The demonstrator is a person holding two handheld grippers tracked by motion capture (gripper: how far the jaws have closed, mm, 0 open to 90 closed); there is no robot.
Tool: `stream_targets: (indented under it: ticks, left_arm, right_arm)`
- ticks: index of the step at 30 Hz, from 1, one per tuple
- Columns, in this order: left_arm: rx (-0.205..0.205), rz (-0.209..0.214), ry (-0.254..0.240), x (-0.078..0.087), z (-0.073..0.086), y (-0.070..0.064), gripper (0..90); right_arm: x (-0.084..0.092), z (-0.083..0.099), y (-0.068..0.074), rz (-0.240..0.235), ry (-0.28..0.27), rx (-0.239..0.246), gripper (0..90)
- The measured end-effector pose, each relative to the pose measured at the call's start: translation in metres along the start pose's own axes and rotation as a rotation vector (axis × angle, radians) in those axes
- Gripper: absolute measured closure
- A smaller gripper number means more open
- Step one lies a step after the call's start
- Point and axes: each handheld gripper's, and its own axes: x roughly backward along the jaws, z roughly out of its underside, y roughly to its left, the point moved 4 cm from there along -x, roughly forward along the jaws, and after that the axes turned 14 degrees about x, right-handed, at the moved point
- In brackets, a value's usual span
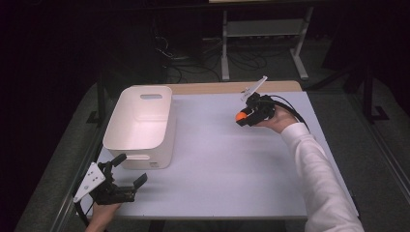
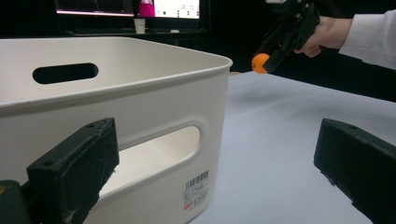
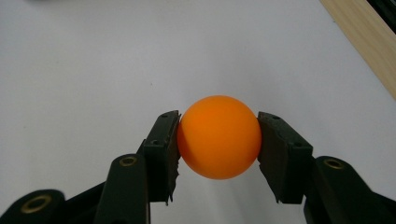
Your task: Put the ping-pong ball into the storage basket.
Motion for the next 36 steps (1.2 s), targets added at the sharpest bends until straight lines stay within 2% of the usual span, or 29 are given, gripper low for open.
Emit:
stream_targets:
  ticks: [12, 24, 36]
  left_arm:
    - [-0.009, -0.003, 0.001, -0.001, 0.0, 0.001, 0.0]
    - [-0.001, -0.005, 0.004, -0.001, 0.001, 0.001, 0.0]
    - [-0.004, -0.004, 0.008, -0.001, 0.001, 0.0, 0.0]
  right_arm:
    - [0.013, -0.008, 0.009, 0.008, 0.002, 0.012, 49.5]
    - [0.023, -0.017, 0.02, -0.008, 0.011, 0.031, 49.5]
    - [0.034, -0.028, 0.033, -0.013, -0.008, 0.049, 49.5]
